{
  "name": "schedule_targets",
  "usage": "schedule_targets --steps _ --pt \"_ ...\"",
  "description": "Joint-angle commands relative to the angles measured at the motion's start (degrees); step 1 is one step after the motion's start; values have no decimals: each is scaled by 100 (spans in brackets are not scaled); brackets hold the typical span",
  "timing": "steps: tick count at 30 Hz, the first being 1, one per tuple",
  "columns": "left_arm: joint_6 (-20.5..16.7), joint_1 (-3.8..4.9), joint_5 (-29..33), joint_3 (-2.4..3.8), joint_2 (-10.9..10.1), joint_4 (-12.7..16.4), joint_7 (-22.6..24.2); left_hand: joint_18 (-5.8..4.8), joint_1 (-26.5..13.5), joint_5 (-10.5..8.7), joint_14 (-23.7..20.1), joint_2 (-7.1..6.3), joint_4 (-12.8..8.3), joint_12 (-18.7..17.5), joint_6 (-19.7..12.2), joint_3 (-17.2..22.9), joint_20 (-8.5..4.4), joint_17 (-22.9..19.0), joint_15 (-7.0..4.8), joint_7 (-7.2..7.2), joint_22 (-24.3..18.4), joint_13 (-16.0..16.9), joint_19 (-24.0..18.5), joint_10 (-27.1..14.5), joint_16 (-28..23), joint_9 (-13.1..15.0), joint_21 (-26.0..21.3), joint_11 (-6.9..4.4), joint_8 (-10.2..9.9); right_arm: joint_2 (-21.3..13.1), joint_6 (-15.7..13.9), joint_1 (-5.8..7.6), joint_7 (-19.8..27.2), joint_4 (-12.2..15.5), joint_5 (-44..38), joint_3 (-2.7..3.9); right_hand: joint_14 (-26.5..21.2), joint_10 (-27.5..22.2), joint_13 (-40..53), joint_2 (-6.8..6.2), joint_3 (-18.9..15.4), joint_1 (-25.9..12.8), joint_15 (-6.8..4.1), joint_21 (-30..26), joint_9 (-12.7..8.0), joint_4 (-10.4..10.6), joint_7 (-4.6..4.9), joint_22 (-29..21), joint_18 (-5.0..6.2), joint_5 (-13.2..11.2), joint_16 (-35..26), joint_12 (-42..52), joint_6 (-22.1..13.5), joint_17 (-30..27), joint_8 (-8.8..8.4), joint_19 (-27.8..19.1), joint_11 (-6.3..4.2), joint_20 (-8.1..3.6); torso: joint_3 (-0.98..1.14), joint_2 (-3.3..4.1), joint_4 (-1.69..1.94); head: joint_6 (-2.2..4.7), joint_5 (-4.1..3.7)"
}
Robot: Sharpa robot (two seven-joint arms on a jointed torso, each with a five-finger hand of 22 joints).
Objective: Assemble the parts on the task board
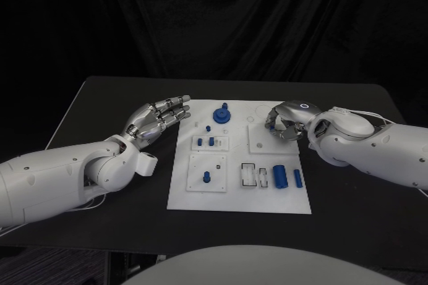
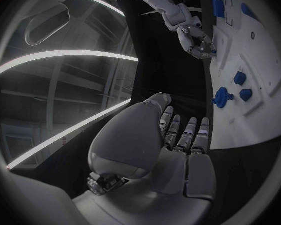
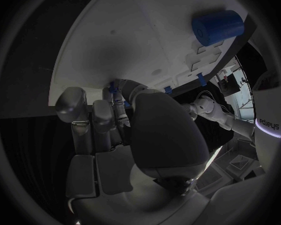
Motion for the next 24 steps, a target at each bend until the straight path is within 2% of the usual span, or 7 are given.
schedule_targets --steps 1,11,17,19,24 --pt "83 -11 28 5 18 -1 901 -106 -18 22 -9 17 13 21 7 36 -4 5 -29 -16 5 8 47 -2 16 -8 22 31 18 -1 -29 -52 -6 -21 -44 -24 -5 64 34 72 -4 12 -27 16 26 -34 -2 596 -88 33 22 27 28 4 34 -16 -26 -42 -1 5 -6 0 18" --pt "85 -20 28 5 44 -27 862 -108 -17 31 -10 21 10 18 3 50 -2 5 -28 -10 -5 7 51 -4 17 -10 23 33 17 -12 -121 -56 -6 -17 -44 -24 -3 216 167 111 -37 34 -80 2 220 -143 -36 606 -89 -42 -18 171 -6 -6 160 -17 -86 -94 -2 3 0 0 3" --pt "95 -25 28 5 35 -25 843 -112 -18 34 -10 25 8 18 33 62 -2 5 -27 7 -8 7 55 -6 20 -5 23 29 21 -48 -259 -56 41 55 -44 -24 -1 263 233 151 -15 98 -104 0 322 -218 -50 611 -89 -39 -36 239 -2 -8 234 -16 -111 -118 -2 2 0 0 26" --pt "97 -27 28 5 28 -23 839 -112 -18 34 -10 25 8 18 33 62 -2 5 -27 7 -8 7 55 -6 20 -5 23 29 21 -79 -316 -54 54 111 -44 -24 10 290 263 165 60 137 -116 14 396 -267 -54 620 -93 -252 -44 246 -34 8 267 -9 -118 -136 -2 2 -1 0 36" --pt "94 -31 28 5 16 -21 825 -115 -20 38 -11 31 8 15 48 74 -1 5 -25 19 -10 6 59 -9 22 -3 23 30 25 -179 -428 -4 63 295 -44 -23 18 290 264 133 89 91 -113 26 450 -257 -51 625 -97 -318 -54 202 -59 14 286 -3 -115 -137 -2 1 0 0 54"
